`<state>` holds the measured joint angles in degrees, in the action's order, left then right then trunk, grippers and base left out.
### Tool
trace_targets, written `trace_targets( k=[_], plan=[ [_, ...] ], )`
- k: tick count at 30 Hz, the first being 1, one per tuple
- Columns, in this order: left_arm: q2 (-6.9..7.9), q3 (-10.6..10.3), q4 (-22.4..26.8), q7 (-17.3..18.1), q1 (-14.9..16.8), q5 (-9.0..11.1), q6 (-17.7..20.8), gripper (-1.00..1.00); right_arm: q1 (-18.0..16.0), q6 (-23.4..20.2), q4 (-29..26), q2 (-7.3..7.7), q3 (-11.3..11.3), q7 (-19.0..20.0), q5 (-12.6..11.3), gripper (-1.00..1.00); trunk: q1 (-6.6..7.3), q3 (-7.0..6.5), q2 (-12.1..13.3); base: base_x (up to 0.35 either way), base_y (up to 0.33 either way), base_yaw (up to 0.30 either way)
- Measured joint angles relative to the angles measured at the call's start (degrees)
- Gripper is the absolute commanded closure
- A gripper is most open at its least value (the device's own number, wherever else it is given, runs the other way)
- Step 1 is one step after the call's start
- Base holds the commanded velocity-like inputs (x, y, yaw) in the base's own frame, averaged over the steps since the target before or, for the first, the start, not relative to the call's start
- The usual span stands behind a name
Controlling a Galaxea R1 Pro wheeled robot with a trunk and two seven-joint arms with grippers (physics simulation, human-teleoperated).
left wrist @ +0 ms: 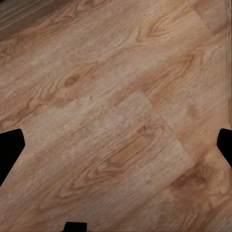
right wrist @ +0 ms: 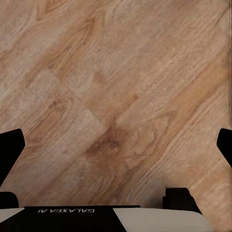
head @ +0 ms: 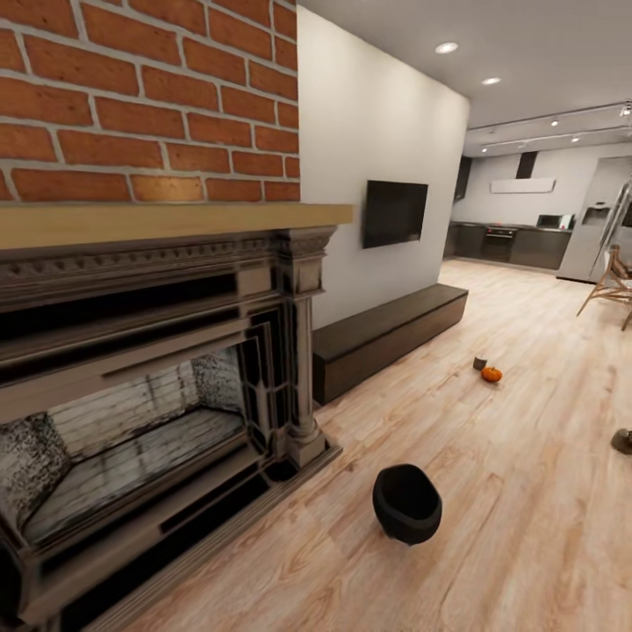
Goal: Place each of the two pumpkins and all three candles from the living room inside a cabinet in the living room (use any cabinet), then make sure every cabinet is closed, and position the cauldron so it is next to a table in the living room.
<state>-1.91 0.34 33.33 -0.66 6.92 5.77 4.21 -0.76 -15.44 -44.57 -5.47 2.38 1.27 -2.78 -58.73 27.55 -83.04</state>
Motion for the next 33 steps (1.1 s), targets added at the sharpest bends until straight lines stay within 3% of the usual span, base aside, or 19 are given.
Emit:
trace_targets(
  k=[11,33],
  plan=[
    [-0.01,-0.22,-0.23,-0.02,-0.15,-0.27,-1.08,-1.00,0.07,2.13,0.13,0.09,0.15,-0.07,0.04,-1.00,0.02,0.48,-0.01,0.094,-0.084,-0.213],
    [-0.01,-0.25,-1.86,-0.06,-0.14,-0.42,-2.55,-1.00,0.08,3.78,3.53,-0.03,-0.24,-0.63,0.60,-1.00,0.03,0.55,-0.01,0.231,-0.198,-0.010]
  ],
)
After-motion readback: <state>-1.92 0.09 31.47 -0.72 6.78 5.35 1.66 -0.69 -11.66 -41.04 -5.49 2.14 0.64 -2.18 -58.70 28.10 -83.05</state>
